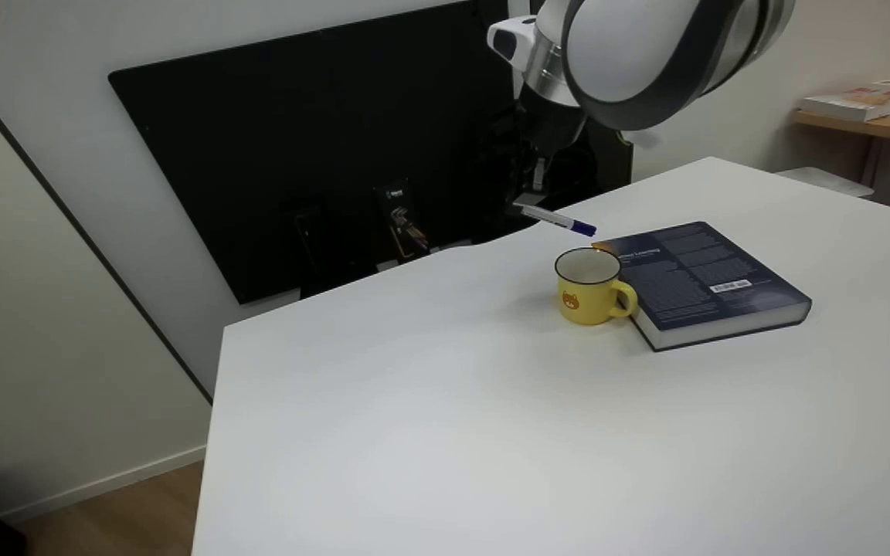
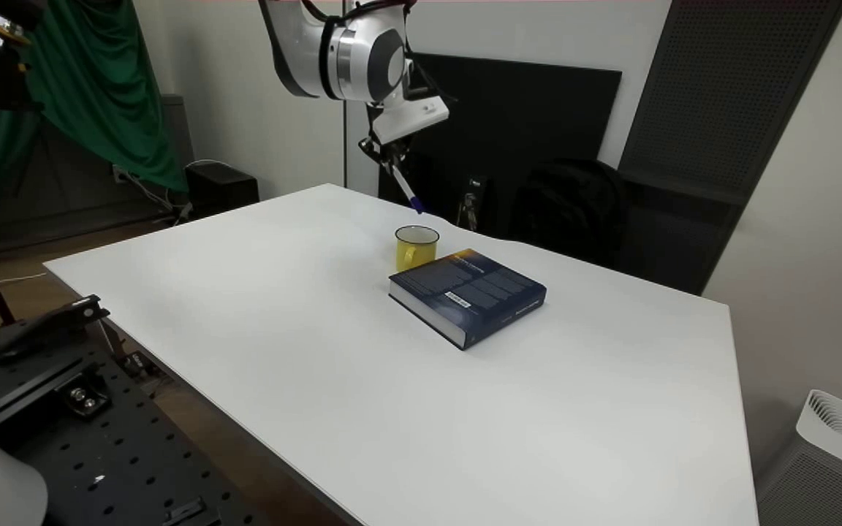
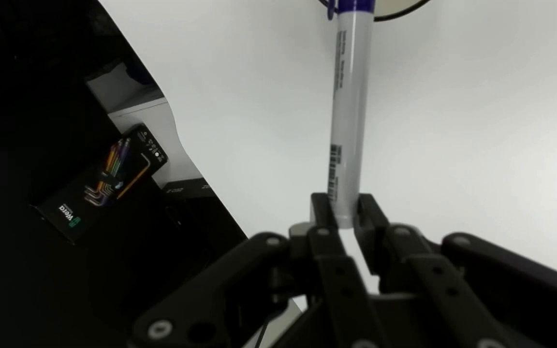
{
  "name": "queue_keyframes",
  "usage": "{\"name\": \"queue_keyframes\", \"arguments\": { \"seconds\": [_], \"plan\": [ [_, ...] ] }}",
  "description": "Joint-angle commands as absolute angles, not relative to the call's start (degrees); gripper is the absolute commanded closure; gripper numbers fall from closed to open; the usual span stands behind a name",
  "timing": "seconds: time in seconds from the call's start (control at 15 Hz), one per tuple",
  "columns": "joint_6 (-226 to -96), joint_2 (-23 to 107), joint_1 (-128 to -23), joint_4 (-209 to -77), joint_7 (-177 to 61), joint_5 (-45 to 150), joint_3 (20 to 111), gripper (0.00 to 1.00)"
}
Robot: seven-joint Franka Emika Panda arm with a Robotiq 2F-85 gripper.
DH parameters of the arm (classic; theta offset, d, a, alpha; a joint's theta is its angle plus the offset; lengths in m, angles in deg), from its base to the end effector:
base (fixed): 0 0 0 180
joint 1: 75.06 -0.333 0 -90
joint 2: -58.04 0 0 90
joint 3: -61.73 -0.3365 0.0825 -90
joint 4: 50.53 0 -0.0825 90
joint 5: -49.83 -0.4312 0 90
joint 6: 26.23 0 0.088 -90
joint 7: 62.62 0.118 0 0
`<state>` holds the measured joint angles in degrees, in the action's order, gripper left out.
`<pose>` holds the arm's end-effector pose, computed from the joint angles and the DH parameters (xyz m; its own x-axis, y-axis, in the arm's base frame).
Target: Put the marker in the mug
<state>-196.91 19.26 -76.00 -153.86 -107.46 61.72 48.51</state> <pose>0.7186 0.1771 0.2046 0.3284 0.8716 0.3641 0.8222 -0.4535 0.3439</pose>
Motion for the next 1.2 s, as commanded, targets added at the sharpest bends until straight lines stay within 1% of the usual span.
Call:
{"name": "queue_keyframes", "arguments": {
  "seconds": [0.0, 0.27, 0.6, 1.13],
  "plan": [
    [-201.8, 19.2, -71.2, -156.7, -105.6, 59.6, 44.4, 0.96],
    [-206.2, 17.8, -66.0, -158.9, -105.0, 59.3, 40.9, 0.96],
    [-211.5, 13.4, -64.5, -158.5, -100.4, 60.9, 40.8, 0.96],
    [-213.7, 11.0, -68.8, -157.6, -92.7, 64.3, 44.3, 0.96]
  ]
}}
